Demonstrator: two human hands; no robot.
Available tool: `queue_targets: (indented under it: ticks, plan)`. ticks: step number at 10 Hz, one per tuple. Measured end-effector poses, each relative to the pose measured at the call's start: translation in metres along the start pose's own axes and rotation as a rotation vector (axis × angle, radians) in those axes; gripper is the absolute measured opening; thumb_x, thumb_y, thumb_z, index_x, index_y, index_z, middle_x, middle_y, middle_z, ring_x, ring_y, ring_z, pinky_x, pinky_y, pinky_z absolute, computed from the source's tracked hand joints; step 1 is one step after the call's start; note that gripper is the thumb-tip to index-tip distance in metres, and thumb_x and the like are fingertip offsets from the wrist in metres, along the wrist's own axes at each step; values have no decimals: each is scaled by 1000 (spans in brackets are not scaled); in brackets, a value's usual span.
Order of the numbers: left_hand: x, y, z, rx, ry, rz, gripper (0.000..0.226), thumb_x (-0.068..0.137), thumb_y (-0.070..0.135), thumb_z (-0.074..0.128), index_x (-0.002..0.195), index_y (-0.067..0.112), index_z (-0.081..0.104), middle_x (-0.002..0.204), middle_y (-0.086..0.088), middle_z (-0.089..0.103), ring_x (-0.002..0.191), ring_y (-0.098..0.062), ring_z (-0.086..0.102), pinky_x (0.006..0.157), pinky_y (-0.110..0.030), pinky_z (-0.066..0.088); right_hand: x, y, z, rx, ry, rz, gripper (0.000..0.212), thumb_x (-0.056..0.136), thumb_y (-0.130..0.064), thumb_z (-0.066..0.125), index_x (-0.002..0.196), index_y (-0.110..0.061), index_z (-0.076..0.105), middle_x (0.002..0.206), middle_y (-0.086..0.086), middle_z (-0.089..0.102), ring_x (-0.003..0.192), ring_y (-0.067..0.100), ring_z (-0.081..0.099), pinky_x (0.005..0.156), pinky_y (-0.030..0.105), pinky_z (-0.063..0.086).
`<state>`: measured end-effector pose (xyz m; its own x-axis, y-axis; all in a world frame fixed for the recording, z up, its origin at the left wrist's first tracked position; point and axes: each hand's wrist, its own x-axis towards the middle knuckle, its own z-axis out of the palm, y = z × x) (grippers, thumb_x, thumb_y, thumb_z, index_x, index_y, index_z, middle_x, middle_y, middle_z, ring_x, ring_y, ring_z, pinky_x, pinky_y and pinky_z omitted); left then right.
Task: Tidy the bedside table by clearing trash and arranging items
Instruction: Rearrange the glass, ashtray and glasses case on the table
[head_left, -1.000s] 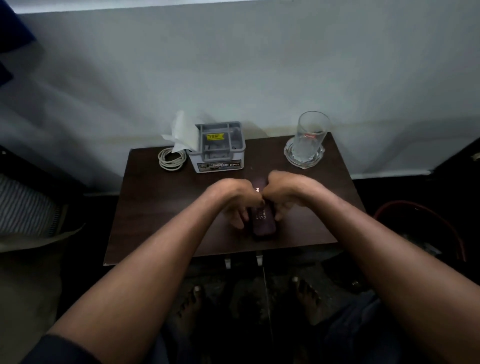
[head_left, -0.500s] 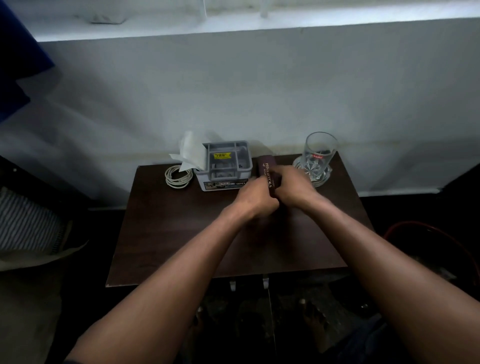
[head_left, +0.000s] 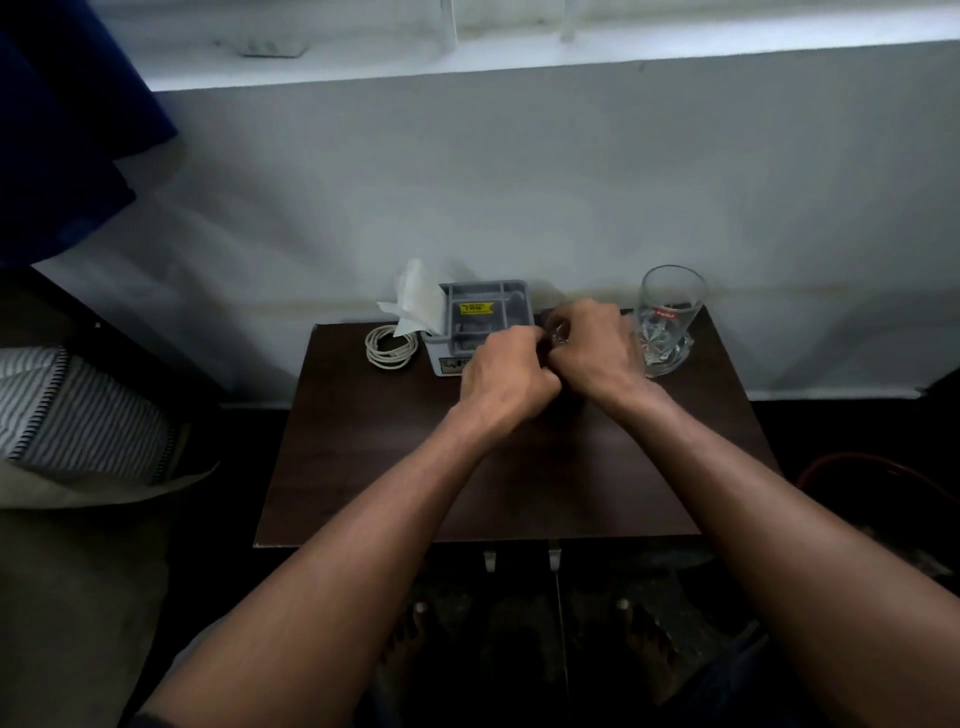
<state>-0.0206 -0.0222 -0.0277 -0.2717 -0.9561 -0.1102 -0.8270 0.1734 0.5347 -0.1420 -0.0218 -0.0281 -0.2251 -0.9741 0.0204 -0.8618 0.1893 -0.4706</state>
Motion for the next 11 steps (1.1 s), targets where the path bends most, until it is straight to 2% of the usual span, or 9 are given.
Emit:
queue_targets:
  ticks: [1,2,3,4,5,6,8,10,11]
  plan:
    - [-1,-18,-11,-57,124,-11,43,85,15,63,123,30,76,113,-2,81,109,-28,75,92,-45,63,-2,-21,5,22,40,-20,24,86,-20,70,107,-20,81,106,16,78,104,43,72,78,38,54]
    - [-1,-34,-18,-166,298,-17,31,87,19,65,113,28,80,103,3,83,99,-22,79,86,-41,64,-8,-41,12,83,123,-56,24,88,-20,66,107,-19,82,105,15,79,103,41,73,78,38,55]
    - [-2,-41,-20,-197,441,52,25,91,21,64,110,24,81,104,4,83,97,-20,78,84,-40,63,-8,-45,26,135,263,-124,21,88,-17,64,101,-16,80,101,12,79,96,39,72,75,37,53]
    - [7,-49,-13,-204,516,112,23,93,22,63,108,25,81,103,5,81,94,-19,77,80,-38,62,1,-37,42,135,345,-166,15,89,-16,63,95,-10,76,95,13,74,89,38,69,71,36,47]
    - [23,-57,-5,-166,547,158,23,94,20,62,108,22,80,105,4,78,93,-21,75,79,-40,61,19,-30,53,127,362,-136,18,91,-13,60,98,-11,77,98,12,74,94,36,67,74,35,46]
    - [36,-62,-5,-73,658,156,22,94,17,63,107,22,80,102,6,78,93,-19,72,83,-41,54,37,-25,61,115,363,-124,18,91,-12,58,96,-12,76,96,10,74,95,34,65,73,34,42]
    - [47,-70,1,-56,596,164,24,91,13,65,107,20,81,100,2,79,94,-26,70,85,-42,51,43,-16,63,62,332,-153,22,87,-4,56,96,-11,75,96,14,69,93,39,63,81,47,49]
    - [33,-37,-24,-8,376,32,30,86,11,61,107,17,82,96,-5,78,90,-34,69,78,-45,50,27,-48,30,-16,178,-41,27,86,-21,56,104,-11,73,101,15,71,95,41,63,74,47,48]
    - [27,-5,-72,-37,253,-46,29,88,11,62,106,19,82,100,-4,80,94,-33,72,83,-45,52,23,-60,-16,-83,57,41,22,87,-16,60,106,-10,71,98,17,71,91,44,64,72,49,49]
